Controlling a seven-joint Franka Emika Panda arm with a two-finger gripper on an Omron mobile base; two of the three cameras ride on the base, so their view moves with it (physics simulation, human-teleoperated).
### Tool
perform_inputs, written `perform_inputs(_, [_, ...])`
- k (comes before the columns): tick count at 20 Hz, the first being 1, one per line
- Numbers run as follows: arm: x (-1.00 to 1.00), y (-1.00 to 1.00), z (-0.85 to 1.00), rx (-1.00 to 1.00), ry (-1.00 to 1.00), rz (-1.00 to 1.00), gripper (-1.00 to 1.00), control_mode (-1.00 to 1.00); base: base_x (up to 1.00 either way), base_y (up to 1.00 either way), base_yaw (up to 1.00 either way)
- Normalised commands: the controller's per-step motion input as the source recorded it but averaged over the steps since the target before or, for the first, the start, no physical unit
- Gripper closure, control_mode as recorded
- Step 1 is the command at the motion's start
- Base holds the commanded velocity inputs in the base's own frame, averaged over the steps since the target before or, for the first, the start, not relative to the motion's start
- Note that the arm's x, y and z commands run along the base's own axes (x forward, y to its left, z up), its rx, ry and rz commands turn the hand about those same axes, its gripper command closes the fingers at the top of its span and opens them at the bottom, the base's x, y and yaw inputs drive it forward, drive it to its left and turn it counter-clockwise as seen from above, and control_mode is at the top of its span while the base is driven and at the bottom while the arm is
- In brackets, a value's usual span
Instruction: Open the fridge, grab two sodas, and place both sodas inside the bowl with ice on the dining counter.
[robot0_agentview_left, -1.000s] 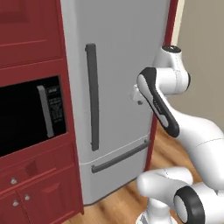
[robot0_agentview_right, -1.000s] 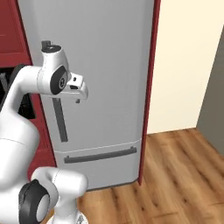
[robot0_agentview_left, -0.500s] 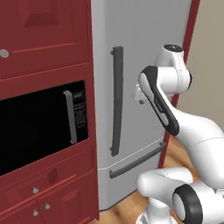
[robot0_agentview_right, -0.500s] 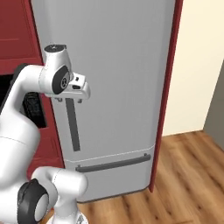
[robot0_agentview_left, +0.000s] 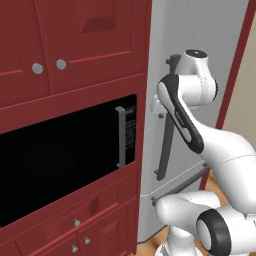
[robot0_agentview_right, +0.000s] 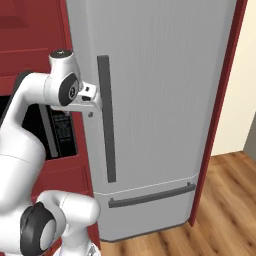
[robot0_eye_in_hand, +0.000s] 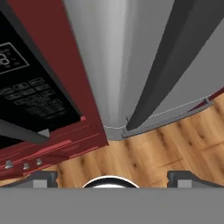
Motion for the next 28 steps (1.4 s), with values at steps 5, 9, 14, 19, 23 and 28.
perform_inputs(5, [0.02,-0.03,-0.01,0.00,-0.04,0.00,-1.00,-1.00,0.01,0.00,0.00])
perform_inputs(9, [-0.10,-0.57,-0.24,0.04,-0.43,0.02,-1.00,-1.00,0.00,0.00,0.00])
perform_inputs(14, [0.01,-0.60,-0.28,0.07,-0.35,0.12,-1.00,-1.00,0.00,0.00,0.00])
perform_inputs(19, [0.33,-0.17,-0.02,0.04,-0.13,0.13,-1.00,-1.00,0.00,0.00,0.00])
perform_inputs(23, [0.27,-0.01,0.00,0.07,-0.16,0.18,-1.00,-1.00,0.00,0.00,0.00])
perform_inputs(28, [0.31,0.00,0.00,0.06,-0.11,0.20,-1.00,-1.00,0.00,0.00,0.00])
